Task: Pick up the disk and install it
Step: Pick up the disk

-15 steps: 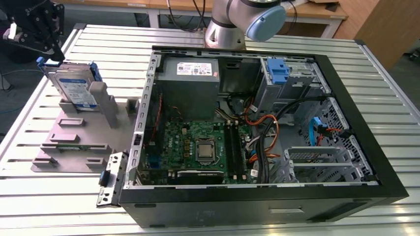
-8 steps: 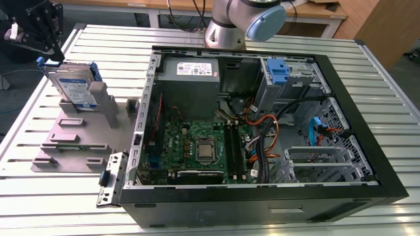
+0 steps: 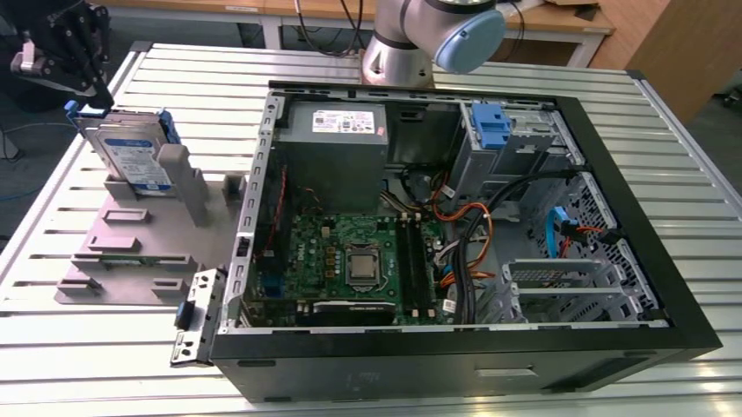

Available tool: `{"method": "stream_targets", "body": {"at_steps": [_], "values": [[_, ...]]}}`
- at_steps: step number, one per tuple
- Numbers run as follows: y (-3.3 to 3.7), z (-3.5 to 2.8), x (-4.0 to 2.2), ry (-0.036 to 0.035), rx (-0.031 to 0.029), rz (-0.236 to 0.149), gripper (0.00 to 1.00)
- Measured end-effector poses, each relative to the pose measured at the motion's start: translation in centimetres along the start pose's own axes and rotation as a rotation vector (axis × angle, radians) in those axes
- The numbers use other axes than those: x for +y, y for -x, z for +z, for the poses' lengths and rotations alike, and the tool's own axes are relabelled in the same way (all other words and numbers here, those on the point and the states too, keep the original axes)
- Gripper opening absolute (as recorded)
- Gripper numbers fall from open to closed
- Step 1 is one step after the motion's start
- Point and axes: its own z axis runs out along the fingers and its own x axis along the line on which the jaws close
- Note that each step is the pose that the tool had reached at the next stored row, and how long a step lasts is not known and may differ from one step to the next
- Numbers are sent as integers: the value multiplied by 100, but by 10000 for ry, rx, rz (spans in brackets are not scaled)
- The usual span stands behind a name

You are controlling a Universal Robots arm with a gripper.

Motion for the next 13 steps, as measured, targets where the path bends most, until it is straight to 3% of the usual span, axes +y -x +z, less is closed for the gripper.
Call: {"method": "stream_targets", "body": {"at_steps": [13], "values": [[0,0,0,37,53,-1206,11]]}}
